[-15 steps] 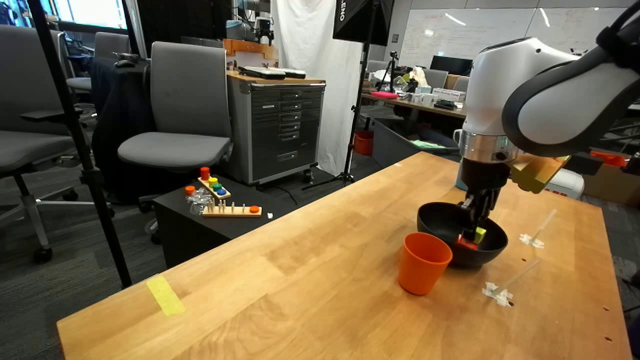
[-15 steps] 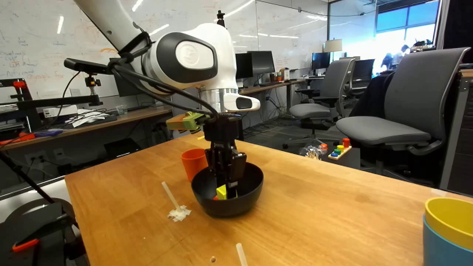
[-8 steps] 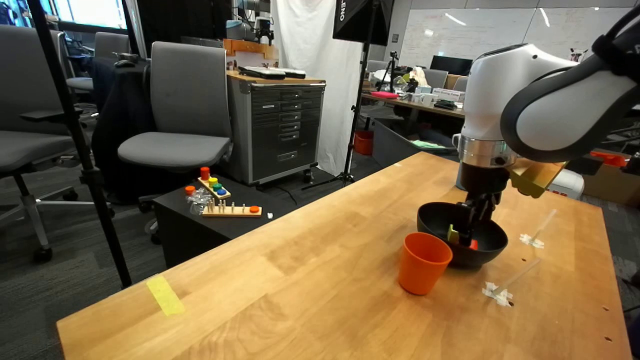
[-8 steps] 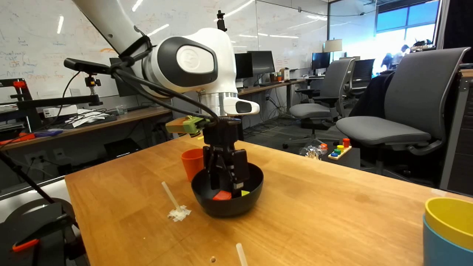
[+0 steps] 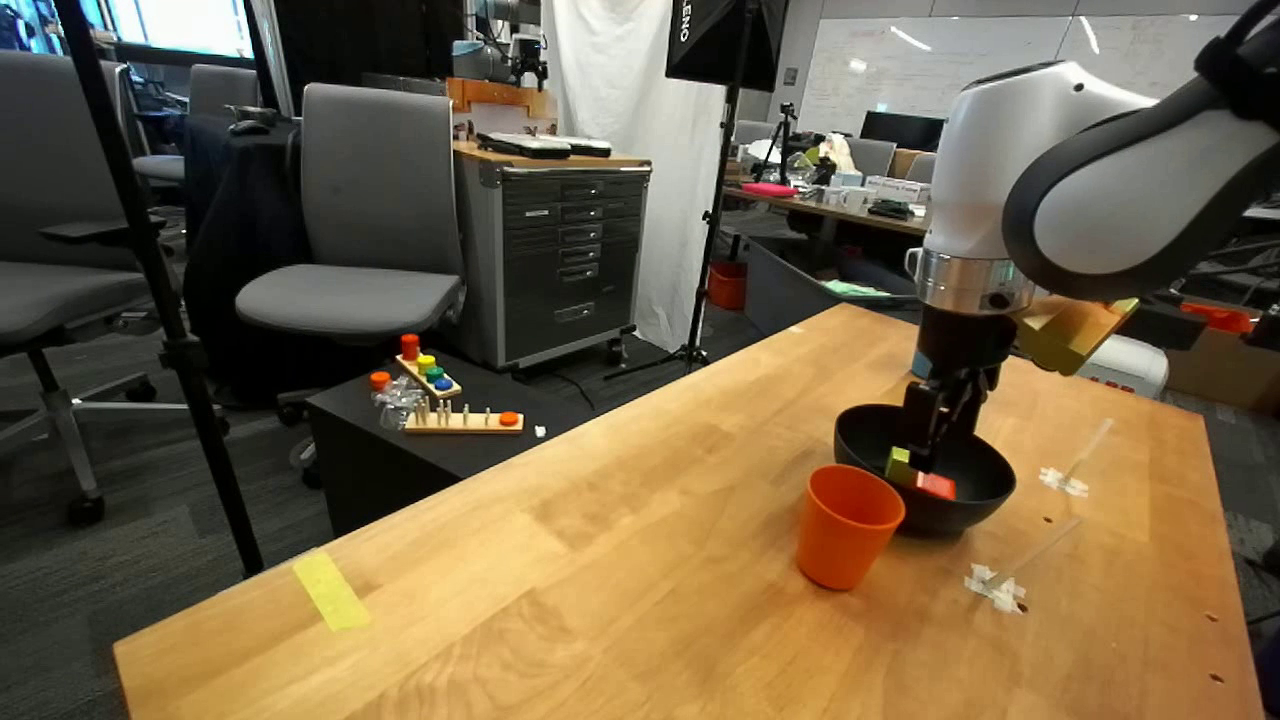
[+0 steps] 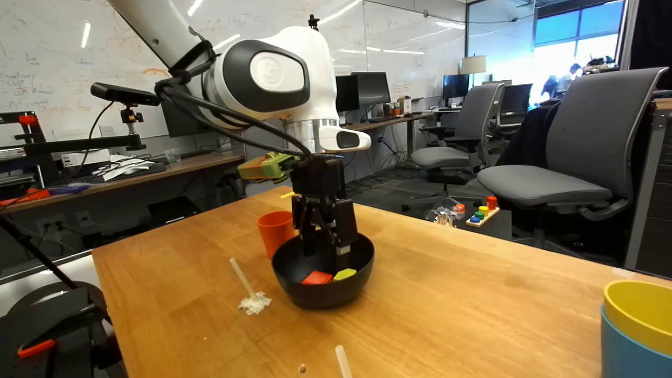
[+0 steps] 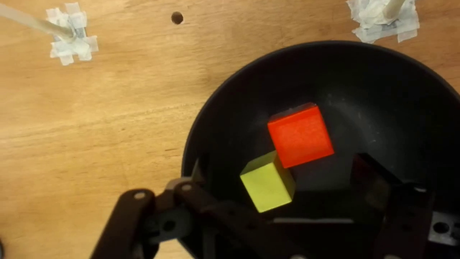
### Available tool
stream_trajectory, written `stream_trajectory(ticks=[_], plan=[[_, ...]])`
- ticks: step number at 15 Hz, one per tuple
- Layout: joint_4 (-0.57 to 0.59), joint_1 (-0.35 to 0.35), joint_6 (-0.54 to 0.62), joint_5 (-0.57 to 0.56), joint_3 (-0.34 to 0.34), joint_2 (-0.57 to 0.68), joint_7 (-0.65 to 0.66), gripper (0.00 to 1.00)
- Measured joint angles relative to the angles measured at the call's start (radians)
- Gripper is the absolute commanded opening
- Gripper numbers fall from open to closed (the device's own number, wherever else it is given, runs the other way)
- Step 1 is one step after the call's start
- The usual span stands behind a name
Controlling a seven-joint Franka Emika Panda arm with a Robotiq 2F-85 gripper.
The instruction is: Pick the orange and yellow blocks and put them in the bowl
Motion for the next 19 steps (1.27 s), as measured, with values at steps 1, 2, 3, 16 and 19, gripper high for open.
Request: stream_trajectory(ticks=[1,2,3,16,19], plan=[[0.0,0.0,0.0,0.002,0.001,-0.011,-0.001,1.0],[-0.002,0.0,0.0,0.005,0.002,-0.024,-0.004,1.0],[-0.003,0.0,-0.001,0.012,0.004,-0.04,-0.01,1.0],[-0.028,-0.011,-0.221,0.192,0.017,-0.336,-0.267,1.0],[-0.035,-0.014,-0.239,0.192,0.015,-0.362,-0.3,1.0]])
